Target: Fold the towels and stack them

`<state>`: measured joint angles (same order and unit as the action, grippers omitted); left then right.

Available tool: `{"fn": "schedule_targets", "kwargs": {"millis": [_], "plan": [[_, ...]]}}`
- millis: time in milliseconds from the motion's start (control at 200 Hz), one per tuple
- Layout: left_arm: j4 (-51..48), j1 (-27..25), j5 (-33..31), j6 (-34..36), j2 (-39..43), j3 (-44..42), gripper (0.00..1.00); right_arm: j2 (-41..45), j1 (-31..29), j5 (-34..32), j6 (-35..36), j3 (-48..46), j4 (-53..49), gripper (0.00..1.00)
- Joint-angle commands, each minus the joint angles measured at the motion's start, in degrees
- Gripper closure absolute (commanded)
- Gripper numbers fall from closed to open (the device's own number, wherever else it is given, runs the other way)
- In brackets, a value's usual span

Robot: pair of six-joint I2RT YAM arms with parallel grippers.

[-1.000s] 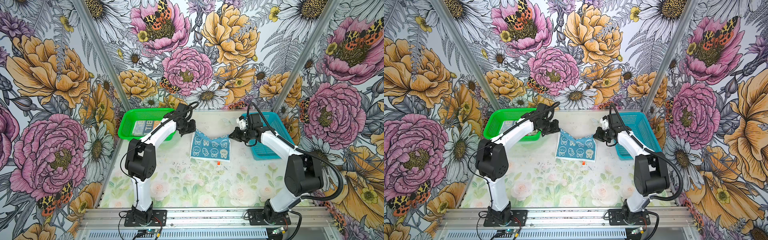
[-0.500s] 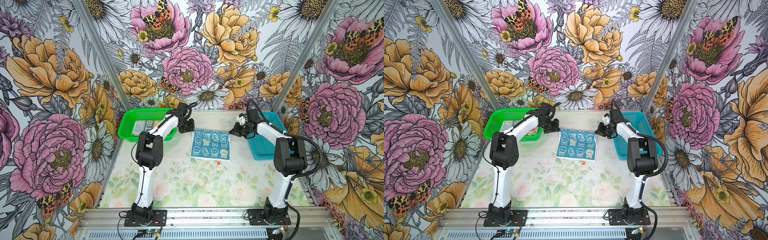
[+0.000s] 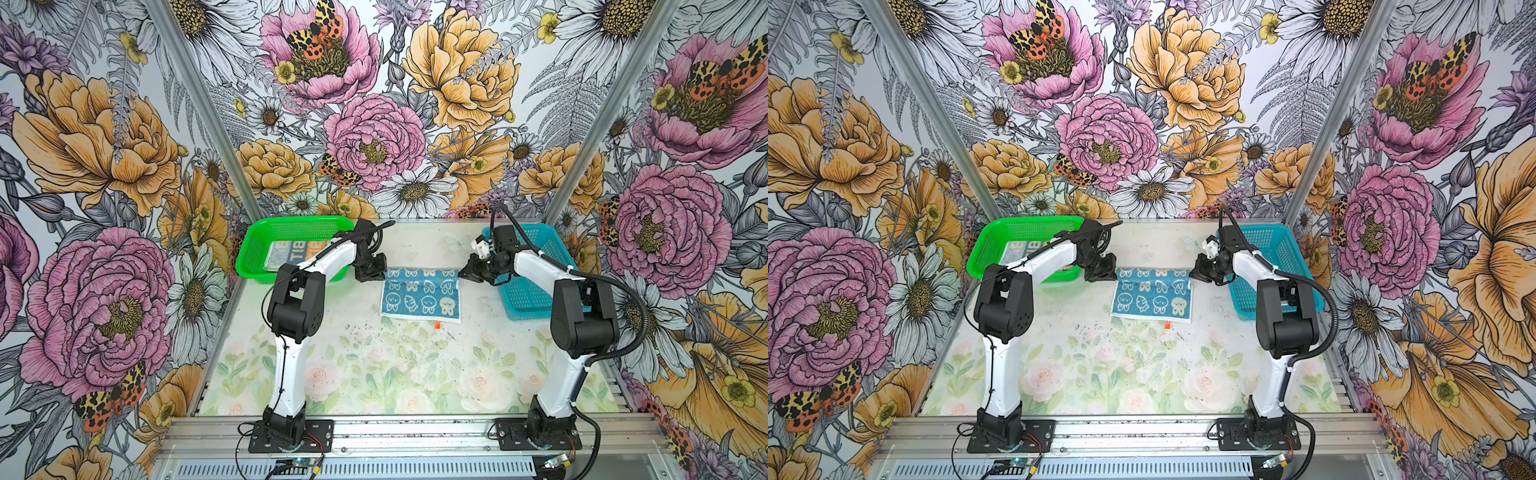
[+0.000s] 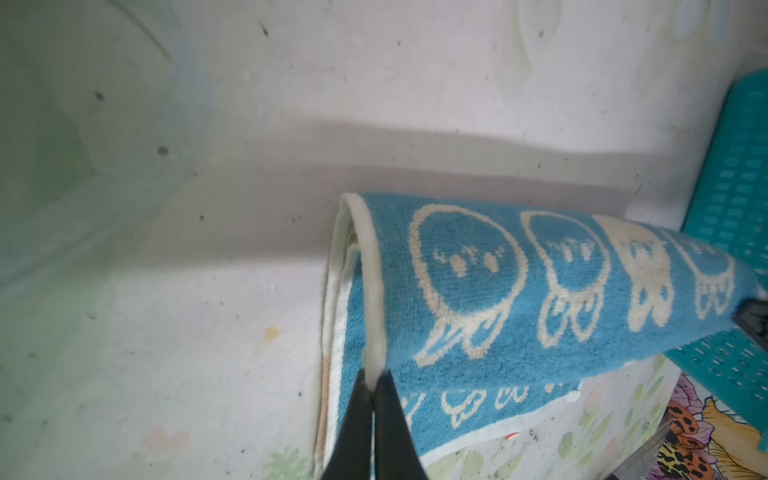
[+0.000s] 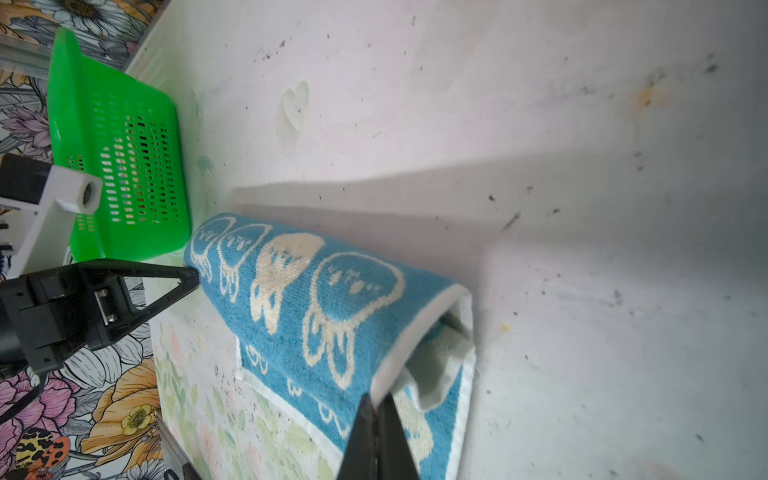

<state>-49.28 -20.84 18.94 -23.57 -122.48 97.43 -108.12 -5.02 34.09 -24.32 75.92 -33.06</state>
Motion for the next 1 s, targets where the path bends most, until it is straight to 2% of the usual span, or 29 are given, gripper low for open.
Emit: {"fn": "schedule_targets", "kwargs": {"millis": [0,420,771,996], "plan": [[1.6,-0.8,-0.7,0.6,5.2,-3.2,1.00,3.9,-0.5,-1.5,1.4,-3.1,-0.4,1.00],[3.1,-2.0,-1.4,0.3,11.3,-12.1,1.00,11.4,-1.6,-2.9,1.7,-12.1,-0.3,0.98],[7.7,-4.3,-0.9,-1.8,15.4,-22.6,1.00,13.9,-3.9,-4.5,1.3,-19.6,1.6,0.99],[8.0,-3.9,-0.8,-2.3,17.6,-23.2,1.00,15.8,-3.9,-4.9,1.1,-21.0,2.1,1.00]]}}
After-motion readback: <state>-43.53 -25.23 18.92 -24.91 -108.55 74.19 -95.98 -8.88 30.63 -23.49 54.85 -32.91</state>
